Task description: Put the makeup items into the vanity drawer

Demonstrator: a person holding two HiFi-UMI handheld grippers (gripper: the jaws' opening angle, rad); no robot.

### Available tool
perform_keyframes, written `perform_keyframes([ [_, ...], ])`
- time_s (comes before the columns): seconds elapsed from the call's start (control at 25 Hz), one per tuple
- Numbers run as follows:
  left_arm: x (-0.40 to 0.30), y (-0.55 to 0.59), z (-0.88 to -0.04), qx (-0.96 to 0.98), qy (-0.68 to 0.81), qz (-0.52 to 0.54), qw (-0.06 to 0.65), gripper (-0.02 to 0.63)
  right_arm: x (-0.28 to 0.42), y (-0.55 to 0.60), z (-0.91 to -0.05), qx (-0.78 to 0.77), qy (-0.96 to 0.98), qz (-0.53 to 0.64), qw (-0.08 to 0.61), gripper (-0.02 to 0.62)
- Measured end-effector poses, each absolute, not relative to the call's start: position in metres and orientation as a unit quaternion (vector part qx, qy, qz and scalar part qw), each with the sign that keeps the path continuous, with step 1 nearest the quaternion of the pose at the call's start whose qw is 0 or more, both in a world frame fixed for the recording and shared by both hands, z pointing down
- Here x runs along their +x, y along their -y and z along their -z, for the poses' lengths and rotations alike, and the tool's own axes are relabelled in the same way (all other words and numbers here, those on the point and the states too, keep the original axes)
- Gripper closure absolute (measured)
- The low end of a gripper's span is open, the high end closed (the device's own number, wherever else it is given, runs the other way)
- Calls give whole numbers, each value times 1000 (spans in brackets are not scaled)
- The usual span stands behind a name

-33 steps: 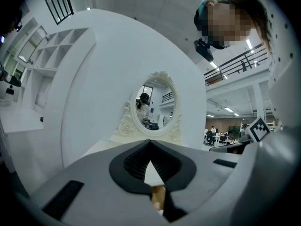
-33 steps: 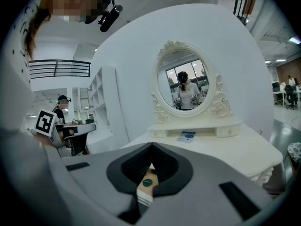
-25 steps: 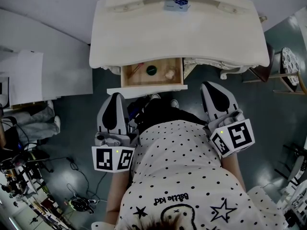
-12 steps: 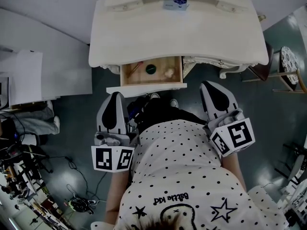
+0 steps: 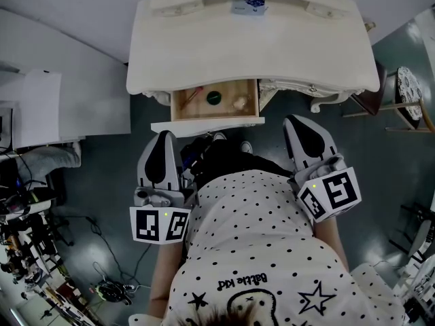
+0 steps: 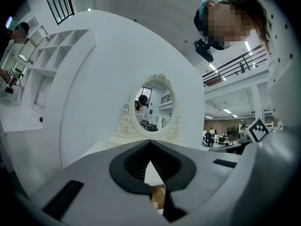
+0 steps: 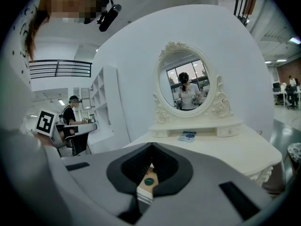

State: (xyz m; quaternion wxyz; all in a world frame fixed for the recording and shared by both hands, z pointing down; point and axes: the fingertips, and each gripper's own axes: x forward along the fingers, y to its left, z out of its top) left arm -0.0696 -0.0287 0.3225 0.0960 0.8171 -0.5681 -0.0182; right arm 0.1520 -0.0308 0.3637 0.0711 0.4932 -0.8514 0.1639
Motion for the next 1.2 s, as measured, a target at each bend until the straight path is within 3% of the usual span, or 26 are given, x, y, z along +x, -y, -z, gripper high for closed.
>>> perform_keyframes([
  [1.2, -66, 13, -319, 820, 564, 24, 90, 600, 155, 14, -361, 495, 851, -164, 63, 588],
])
